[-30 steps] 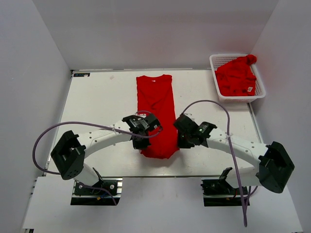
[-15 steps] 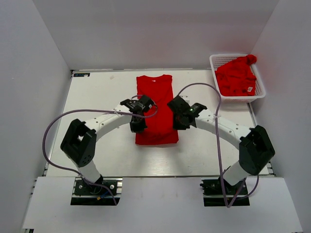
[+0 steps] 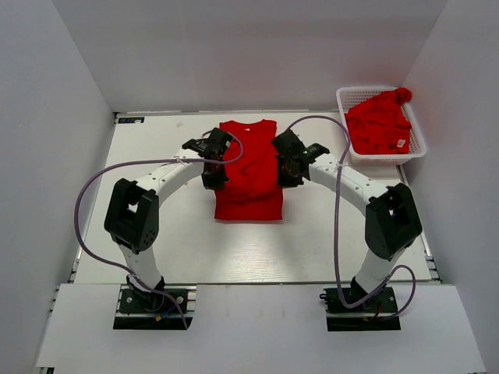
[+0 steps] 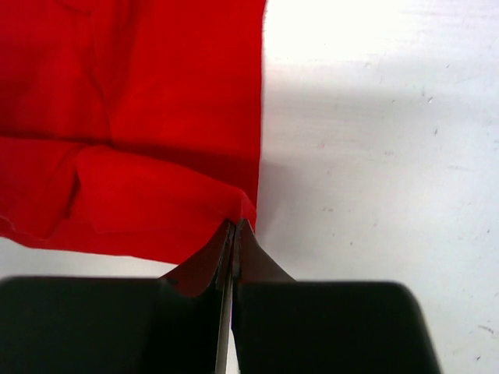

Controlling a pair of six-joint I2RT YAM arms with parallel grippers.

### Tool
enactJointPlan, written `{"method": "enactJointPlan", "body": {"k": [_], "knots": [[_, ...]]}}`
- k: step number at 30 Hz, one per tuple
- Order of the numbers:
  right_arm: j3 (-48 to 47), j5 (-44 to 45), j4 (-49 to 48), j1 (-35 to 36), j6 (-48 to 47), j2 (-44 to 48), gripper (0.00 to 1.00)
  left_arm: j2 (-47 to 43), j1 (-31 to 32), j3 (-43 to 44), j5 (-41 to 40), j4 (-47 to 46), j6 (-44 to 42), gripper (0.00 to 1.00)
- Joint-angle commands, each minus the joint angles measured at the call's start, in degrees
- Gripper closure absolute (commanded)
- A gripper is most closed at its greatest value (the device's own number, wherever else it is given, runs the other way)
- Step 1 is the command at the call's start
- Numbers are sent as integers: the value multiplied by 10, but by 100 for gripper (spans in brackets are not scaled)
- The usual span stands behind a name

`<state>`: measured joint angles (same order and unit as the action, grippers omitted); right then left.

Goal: Fold and stack the t-shirts
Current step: Fold the folded rectangular tshirt in 1/3 of the way

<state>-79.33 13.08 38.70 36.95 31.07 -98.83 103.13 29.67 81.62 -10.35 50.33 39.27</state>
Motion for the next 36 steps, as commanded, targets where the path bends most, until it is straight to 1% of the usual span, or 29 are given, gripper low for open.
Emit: {"method": "enactJointPlan", "body": {"k": [1, 4, 7, 9, 16, 23, 28, 32, 34, 36], "knots": [[-35, -14, -6, -17, -26, -17, 100, 4, -13, 31, 7, -26, -44, 100], [-52, -35, -13, -28, -50, -36, 100, 12, -19, 37, 24, -68, -85, 100], [-65, -32, -17, -34, -57, -53, 100, 27, -26, 49, 24, -73, -85, 100], [-73, -43, -22, -40, -60, -61, 100, 27, -26, 62, 8, -73, -90, 100], [-90, -63, -40, -58, -70, -88, 100, 54, -44, 78, 13, -88, -103, 100], [-106, -81, -59, -72, -97, -112, 100, 59, -61, 78, 13, -103, -103, 100], [-108, -100, -85, -79, -115, -131, 100, 77, -66, 78, 31, -120, -114, 100], [-122, -100, -86, -86, -123, -145, 100, 106, -79, 107, 38, -105, -114, 100], [-123, -104, -94, -91, -130, -148, 100, 106, -79, 107, 45, -105, -114, 100], [-126, -108, -99, -95, -136, -153, 100, 111, -84, 107, 52, -121, -114, 99]]}}
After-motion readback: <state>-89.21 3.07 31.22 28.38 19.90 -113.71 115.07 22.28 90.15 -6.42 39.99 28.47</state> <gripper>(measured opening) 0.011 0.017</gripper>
